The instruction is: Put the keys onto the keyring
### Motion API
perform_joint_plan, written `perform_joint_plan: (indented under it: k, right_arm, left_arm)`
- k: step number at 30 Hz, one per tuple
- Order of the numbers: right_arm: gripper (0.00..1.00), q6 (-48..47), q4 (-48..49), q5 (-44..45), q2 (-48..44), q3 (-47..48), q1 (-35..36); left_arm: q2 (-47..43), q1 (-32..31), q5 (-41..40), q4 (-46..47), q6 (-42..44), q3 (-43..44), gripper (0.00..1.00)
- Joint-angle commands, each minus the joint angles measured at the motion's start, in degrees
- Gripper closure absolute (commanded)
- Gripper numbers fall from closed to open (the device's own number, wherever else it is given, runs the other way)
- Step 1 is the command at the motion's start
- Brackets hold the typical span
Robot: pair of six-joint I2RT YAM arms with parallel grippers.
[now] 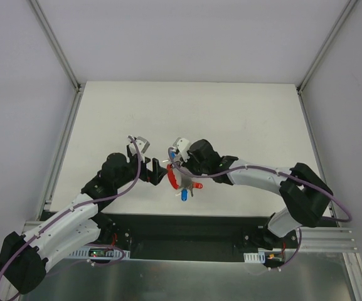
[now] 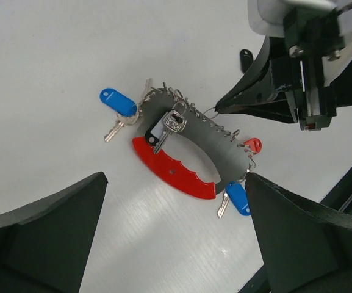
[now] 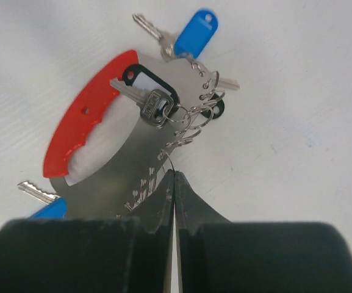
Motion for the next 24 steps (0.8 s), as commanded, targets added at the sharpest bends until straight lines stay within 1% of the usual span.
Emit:
perform_joint_plan:
  k: [1, 4, 7, 8, 10, 12, 14, 15, 17, 19, 20, 22, 23, 24]
  right_arm:
    - [0.99, -3.79, 1.84, -2.21, -9.7, 0.8, -0.13]
    - [0.99, -6.51, -0.53, -2.83, -12.96, 2.21, -0.13]
    - [0.99, -9.67, -2.82, -2.83, -16.75, 4.32, -0.04]
    - [0.99, -10.46, -4.83, -4.57, -18.58, 5.02, -0.13]
    - [0.99, -12.65, -7.57, -5.02, -20.52, 6.86, -0.04]
    - [0.99, -13.98, -10.72, -5.2, -22.98, 8.88, -0.04]
    - [0.99, -15.65, -12.58, -5.29, -24.31, 10.12, -0.04]
    - [0.99, -16.09, -14.06, -5.11, -25.1, 10.73, -0.22]
    - [0.99, -16.1, -16.35, -4.32, -24.93, 12.22, -0.91]
    - [0.99, -14.09, -18.73, -3.71, -23.97, 11.45, -1.71]
    - [0.97, -10.6, -19.26, -1.79, -23.53, 11.01, -3.1]
    - [0.94, -6.19, -20.84, -1.86, -21.86, 9.78, -4.78]
    - [0.88, -1.99, -21.19, -1.95, -21.33, 8.55, -6.27]
    - [0.81, -0.64, -21.37, -2.3, -20.72, 7.76, -6.89]
  left_arm:
    - [-1.16, 0.62, 5.46, 8.52, 4.0, -0.11, 0.04]
    - [-2.21, 0.62, 7.57, 9.76, 6.73, 0.85, 0.04]
    - [-1.79, 0.62, 9.85, 9.77, 10.06, 3.49, 0.04]
    - [-1.52, 0.62, 10.82, 8.98, 12.07, 5.5, 0.04]
    - [0.06, 0.62, 15.19, 8.63, 15.16, 7.61, 0.08]
    - [1.55, 0.71, 17.84, 7.92, 17.54, 11.13, 0.08]
    - [4.19, 0.8, 22.76, 7.13, 19.9, 14.98, 0.08]
    - [5.24, 0.71, 23.56, 6.09, 20.7, 16.23, 0.08]
    - [7.97, 0.71, 23.22, 4.24, 22.46, 19.29, 0.08]
    - [8.68, 0.8, 21.82, 3.0, 22.03, 19.84, 0.09]
    - [8.24, 0.8, 20.16, 3.09, 21.68, 18.97, 0.08]
    - [6.32, 0.8, 17.17, 3.35, 20.28, 17.21, 0.07]
    - [5.44, 0.8, 13.76, 3.61, 19.92, 14.94, 0.07]
    - [3.43, 0.8, 12.25, 3.88, 19.57, 13.61, 0.06]
